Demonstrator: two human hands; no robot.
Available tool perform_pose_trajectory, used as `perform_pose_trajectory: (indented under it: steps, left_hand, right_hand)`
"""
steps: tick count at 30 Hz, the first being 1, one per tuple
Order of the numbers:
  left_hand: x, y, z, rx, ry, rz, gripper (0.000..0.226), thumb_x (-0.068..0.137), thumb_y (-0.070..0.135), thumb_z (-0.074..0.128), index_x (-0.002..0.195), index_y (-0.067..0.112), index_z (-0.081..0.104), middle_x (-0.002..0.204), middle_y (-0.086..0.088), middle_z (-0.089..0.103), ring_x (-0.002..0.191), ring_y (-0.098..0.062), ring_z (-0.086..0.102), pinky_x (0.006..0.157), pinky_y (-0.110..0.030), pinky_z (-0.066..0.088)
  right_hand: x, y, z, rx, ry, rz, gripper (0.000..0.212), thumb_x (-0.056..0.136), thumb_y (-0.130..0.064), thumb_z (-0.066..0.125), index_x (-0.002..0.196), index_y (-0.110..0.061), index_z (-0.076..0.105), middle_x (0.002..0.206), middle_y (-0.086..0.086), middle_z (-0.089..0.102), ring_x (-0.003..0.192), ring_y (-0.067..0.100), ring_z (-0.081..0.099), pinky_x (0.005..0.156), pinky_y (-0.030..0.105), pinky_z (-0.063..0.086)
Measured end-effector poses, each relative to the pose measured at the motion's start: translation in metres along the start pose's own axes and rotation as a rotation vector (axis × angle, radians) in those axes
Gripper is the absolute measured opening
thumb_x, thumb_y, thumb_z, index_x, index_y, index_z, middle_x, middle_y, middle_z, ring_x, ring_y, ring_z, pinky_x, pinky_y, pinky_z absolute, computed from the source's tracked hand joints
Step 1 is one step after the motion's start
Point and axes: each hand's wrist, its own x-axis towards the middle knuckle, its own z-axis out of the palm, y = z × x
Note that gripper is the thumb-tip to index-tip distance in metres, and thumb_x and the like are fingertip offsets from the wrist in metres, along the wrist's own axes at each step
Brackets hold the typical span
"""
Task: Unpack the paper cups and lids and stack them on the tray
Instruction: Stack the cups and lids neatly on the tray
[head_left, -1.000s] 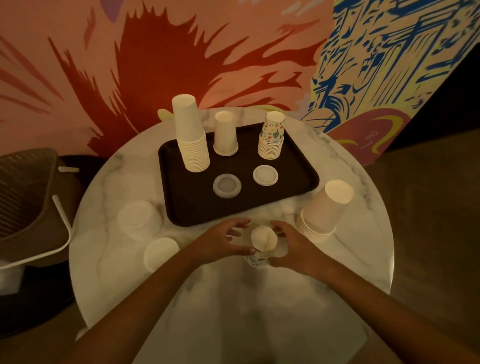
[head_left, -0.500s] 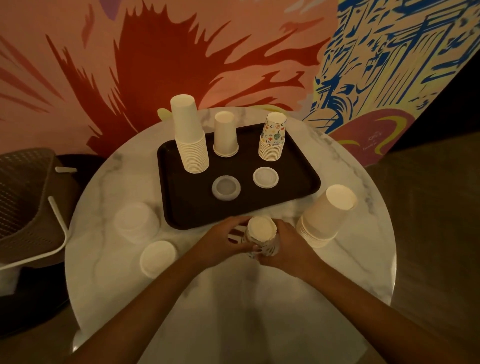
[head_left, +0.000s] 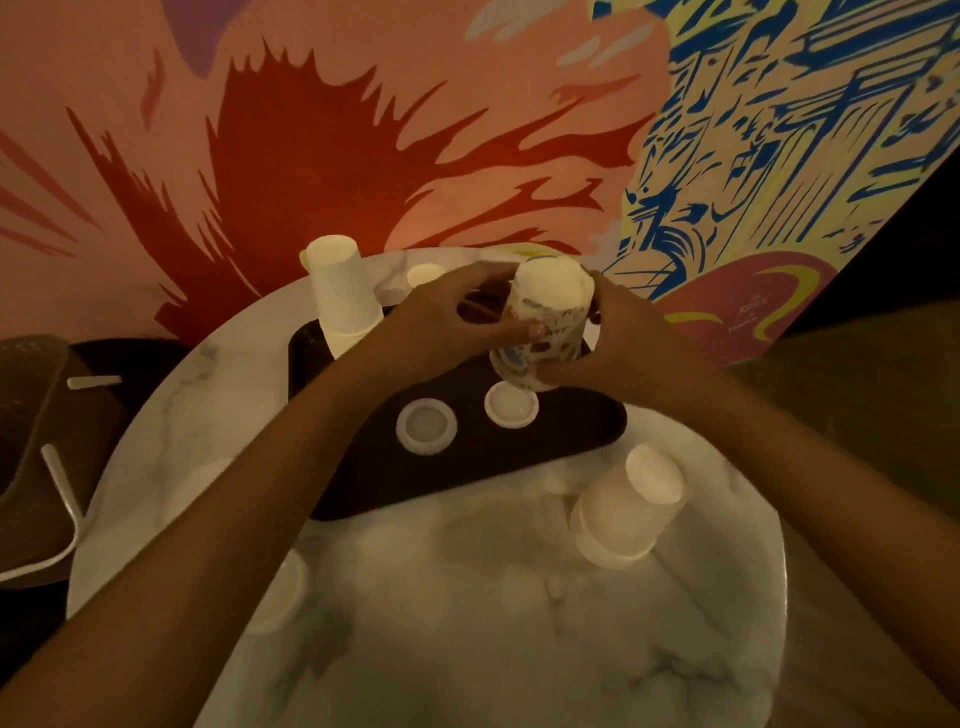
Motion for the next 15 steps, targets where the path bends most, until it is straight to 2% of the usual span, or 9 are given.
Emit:
perform_pose_trajectory:
  steps: [2, 4, 7, 8, 11, 15]
  left_hand:
    - [0.032, 0.0, -0.001, 0.013, 0.009, -0.015, 0.056, 0.082, 0.025, 0.065, 0.134, 0.021, 0.042, 0.123, 0.011, 0.049, 0.106, -0.004, 0.05, 0.075, -0.006, 0.046]
    - [0.061, -0.005, 0.002, 0.009, 0.029, -0.048, 0.058, 0.081, 0.027, 0.066, 0.134, 0.021, 0.042, 0.129, 0.007, 0.05, 0.11, -0.007, 0.05, 0.077, -0.009, 0.046]
    - [0.096, -0.017, 0.008, -0.011, 0.077, -0.088, 0.057, 0.082, 0.023, 0.067, 0.134, 0.019, 0.043, 0.122, 0.009, 0.049, 0.103, -0.002, 0.048, 0.07, -0.001, 0.045]
    - [0.106, -0.023, 0.01, -0.024, 0.092, -0.103, 0.058, 0.082, 0.022, 0.068, 0.134, 0.019, 0.043, 0.122, 0.008, 0.05, 0.101, -0.003, 0.049, 0.072, -0.004, 0.046]
    - [0.13, -0.043, 0.016, -0.047, 0.136, -0.154, 0.058, 0.081, 0.021, 0.069, 0.133, 0.02, 0.043, 0.13, 0.002, 0.05, 0.104, -0.01, 0.053, 0.088, -0.023, 0.048]
    - [0.146, -0.07, 0.033, -0.04, 0.181, -0.225, 0.057, 0.083, 0.019, 0.067, 0.134, 0.018, 0.042, 0.128, 0.001, 0.051, 0.104, -0.011, 0.052, 0.084, -0.023, 0.045]
  right_hand:
    - [0.026, 0.013, -0.013, 0.017, 0.013, 0.004, 0.076, 0.065, -0.024, 0.078, 0.131, -0.019, 0.041, 0.112, -0.011, 0.051, 0.101, 0.003, 0.045, 0.08, 0.012, 0.039]
    - [0.053, 0.029, -0.018, 0.028, 0.001, 0.01, 0.077, 0.067, -0.018, 0.079, 0.133, -0.015, 0.04, 0.121, -0.003, 0.054, 0.103, 0.006, 0.047, 0.081, 0.016, 0.04]
    - [0.091, 0.054, -0.02, 0.052, -0.008, 0.02, 0.077, 0.067, -0.016, 0.079, 0.133, -0.014, 0.039, 0.124, 0.001, 0.054, 0.104, 0.009, 0.049, 0.083, 0.022, 0.042]
    - [0.102, 0.062, -0.018, 0.059, -0.009, 0.022, 0.078, 0.067, -0.016, 0.079, 0.133, -0.013, 0.038, 0.124, 0.002, 0.054, 0.103, 0.009, 0.049, 0.082, 0.022, 0.042]
    - [0.132, 0.086, -0.009, 0.084, -0.004, 0.015, 0.075, 0.067, -0.014, 0.079, 0.132, -0.01, 0.04, 0.121, 0.003, 0.056, 0.1, 0.009, 0.049, 0.079, 0.022, 0.041]
    - [0.156, 0.12, 0.009, 0.119, -0.026, 0.046, 0.074, 0.064, -0.012, 0.08, 0.129, -0.008, 0.044, 0.112, -0.002, 0.055, 0.099, 0.012, 0.053, 0.082, 0.027, 0.047]
